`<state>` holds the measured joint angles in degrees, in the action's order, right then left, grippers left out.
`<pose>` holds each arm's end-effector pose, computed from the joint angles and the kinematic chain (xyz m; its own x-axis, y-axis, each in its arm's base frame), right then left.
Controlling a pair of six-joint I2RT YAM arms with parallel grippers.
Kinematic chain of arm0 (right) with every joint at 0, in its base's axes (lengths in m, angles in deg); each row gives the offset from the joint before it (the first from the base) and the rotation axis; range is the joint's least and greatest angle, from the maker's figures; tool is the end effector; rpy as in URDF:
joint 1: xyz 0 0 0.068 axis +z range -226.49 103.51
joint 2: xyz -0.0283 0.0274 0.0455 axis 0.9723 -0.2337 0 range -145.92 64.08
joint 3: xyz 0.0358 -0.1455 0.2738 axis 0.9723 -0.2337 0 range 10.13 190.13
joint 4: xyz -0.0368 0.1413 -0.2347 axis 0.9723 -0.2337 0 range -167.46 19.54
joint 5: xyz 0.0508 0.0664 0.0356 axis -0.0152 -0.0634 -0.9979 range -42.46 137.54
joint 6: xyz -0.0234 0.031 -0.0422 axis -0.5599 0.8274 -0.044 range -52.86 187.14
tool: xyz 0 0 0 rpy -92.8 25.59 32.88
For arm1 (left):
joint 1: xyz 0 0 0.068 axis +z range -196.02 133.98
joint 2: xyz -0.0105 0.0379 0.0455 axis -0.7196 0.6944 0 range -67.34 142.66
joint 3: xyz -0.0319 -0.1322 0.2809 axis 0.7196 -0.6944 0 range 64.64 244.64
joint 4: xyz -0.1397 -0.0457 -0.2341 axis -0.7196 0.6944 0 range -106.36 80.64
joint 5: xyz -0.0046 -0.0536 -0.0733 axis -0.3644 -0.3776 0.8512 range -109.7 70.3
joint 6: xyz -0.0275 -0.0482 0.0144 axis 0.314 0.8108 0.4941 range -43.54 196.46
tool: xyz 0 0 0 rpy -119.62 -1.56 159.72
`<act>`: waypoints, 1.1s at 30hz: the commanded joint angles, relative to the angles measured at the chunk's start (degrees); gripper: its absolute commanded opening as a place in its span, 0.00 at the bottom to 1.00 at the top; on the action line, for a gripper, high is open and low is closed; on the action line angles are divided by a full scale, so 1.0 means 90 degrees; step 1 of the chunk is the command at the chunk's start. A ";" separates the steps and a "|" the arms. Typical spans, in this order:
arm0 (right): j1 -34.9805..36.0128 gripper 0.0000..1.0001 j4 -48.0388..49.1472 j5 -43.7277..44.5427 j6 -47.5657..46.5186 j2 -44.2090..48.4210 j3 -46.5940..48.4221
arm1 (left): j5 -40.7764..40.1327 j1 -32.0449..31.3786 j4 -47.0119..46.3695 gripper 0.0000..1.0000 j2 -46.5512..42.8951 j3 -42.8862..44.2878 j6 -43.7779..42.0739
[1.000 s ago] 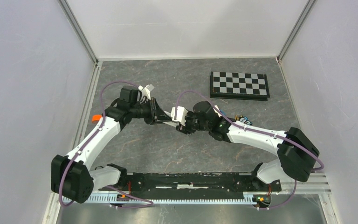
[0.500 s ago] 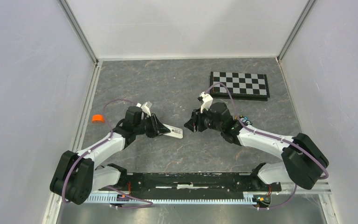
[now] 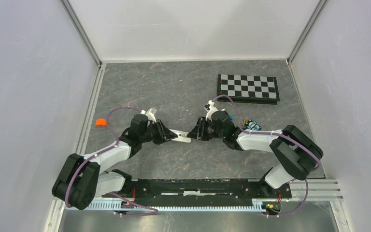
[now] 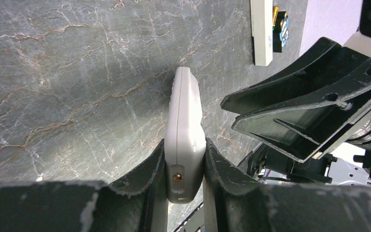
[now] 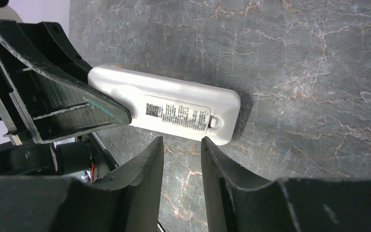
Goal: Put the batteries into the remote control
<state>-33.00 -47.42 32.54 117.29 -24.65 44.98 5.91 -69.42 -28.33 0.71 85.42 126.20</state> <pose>0.2196 0.2229 0.1845 -0.8723 0.1946 -0.4485 -0.2439 0.6217 0.7443 0.1927 -0.1026 0.1810 -0.8631 -0.3763 -0.3369 0.0359 0.6195 -0.7842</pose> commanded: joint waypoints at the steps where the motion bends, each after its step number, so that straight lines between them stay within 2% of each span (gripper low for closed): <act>1: -0.0007 0.37 0.0853 -0.0025 0.0337 -0.0230 -0.0052 | -0.0267 -0.0023 0.0070 0.02 -0.0090 -0.0176 0.0096; 6: -0.0102 0.37 0.1508 -0.0174 0.0517 -0.0489 -0.0230 | -0.0247 -0.0020 0.0109 0.02 -0.0090 -0.0228 0.0107; 11: -0.0105 0.39 0.1379 -0.0124 0.0404 -0.0594 -0.0189 | -0.0214 -0.0027 0.0109 0.02 0.0005 -0.0209 0.0109; 18: -0.0143 0.40 0.1822 -0.0226 0.0510 -0.0809 -0.0258 | -0.0146 -0.0025 0.0061 0.02 0.0053 -0.0218 0.0118; 27: -0.0144 0.41 0.1460 -0.0033 0.0261 -0.0920 -0.0161 | -0.0121 -0.0026 -0.0017 0.02 0.0060 -0.0247 0.0138; 33: -0.0147 0.42 0.2079 -0.0403 0.0646 -0.1258 -0.0277 | 0.0036 -0.0022 -0.0196 0.02 0.0160 -0.0248 0.0167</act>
<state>-34.29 -33.34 30.57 121.38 -33.64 42.97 6.06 -69.40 -30.34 0.56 84.00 127.23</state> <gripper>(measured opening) 0.415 0.317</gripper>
